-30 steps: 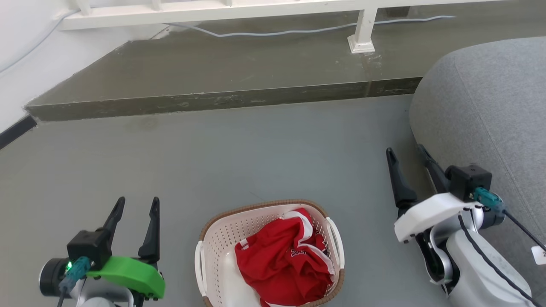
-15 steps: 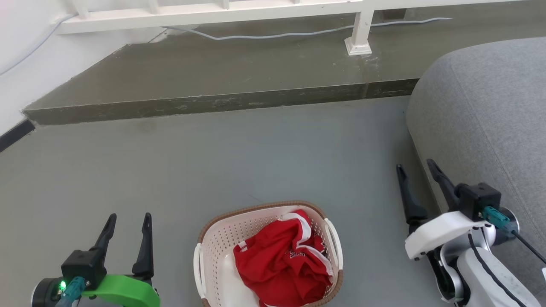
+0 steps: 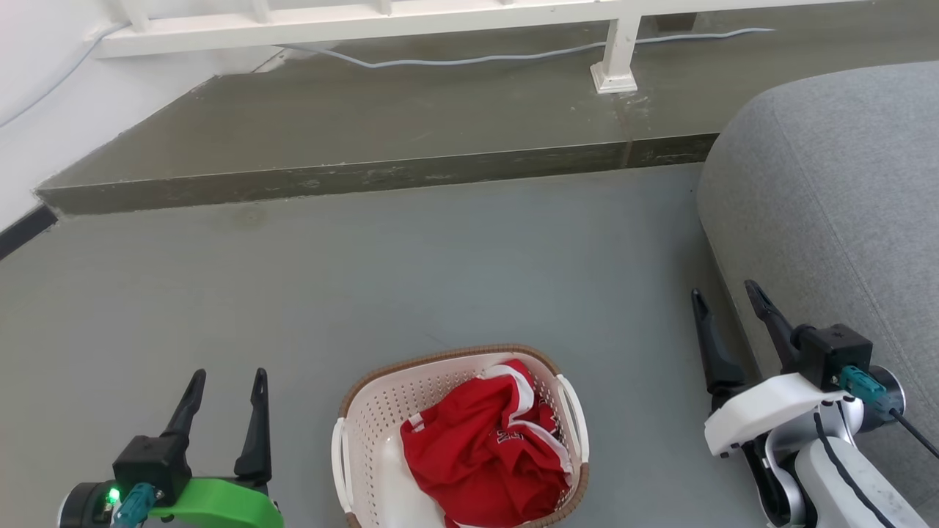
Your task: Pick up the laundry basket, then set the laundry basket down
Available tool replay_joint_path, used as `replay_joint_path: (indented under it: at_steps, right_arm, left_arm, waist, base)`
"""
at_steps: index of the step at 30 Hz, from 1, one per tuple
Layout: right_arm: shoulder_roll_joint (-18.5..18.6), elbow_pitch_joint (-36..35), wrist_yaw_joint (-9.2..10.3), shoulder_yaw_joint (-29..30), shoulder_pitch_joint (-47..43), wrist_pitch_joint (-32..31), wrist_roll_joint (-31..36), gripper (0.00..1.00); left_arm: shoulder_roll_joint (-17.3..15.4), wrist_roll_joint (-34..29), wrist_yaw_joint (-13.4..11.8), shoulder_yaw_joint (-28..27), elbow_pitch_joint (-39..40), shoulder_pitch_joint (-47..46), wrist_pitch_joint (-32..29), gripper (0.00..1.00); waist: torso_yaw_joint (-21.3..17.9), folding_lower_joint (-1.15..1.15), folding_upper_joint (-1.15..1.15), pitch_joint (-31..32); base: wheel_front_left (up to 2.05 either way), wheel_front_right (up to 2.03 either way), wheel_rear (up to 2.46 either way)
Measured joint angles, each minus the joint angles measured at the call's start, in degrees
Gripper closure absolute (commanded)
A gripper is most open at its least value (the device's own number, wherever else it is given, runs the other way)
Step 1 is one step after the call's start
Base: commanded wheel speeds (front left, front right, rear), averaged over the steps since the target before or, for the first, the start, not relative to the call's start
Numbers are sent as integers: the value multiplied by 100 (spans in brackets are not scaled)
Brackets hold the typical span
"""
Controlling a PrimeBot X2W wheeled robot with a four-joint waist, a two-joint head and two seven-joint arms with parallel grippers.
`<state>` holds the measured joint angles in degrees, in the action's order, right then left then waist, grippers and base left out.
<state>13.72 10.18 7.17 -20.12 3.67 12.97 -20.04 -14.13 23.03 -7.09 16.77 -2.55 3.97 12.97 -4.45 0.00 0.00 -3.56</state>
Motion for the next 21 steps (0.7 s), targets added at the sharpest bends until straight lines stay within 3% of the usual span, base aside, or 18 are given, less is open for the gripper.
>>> replay_joint_path:
  at_steps: [3,4,14,21]
  right_arm:
    - [-38,-87,0,58,-58,-64,40,0]
    - [-45,-113,0,77,-77,-70,46,100]
    - [-237,88,-76,80,-309,-93,-200,100]
    - [-296,33,-162,179,-318,-151,-781,100]
  left_arm:
    - [54,-32,0,-31,82,25,-40,0]
    - [58,-42,-1,-36,124,41,-41,100]
    - [240,186,55,42,-88,130,-41,100]
    - [289,788,112,-25,-76,134,-104,100]
  waist:
    - [1,0,0,-13]
    - [1,0,0,-19]
    - [19,0,0,-15]
    - [58,0,0,16]
  base:
    - [0,0,0]
    - [0,0,0]
    - [0,0,0]
    - [0,0,0]
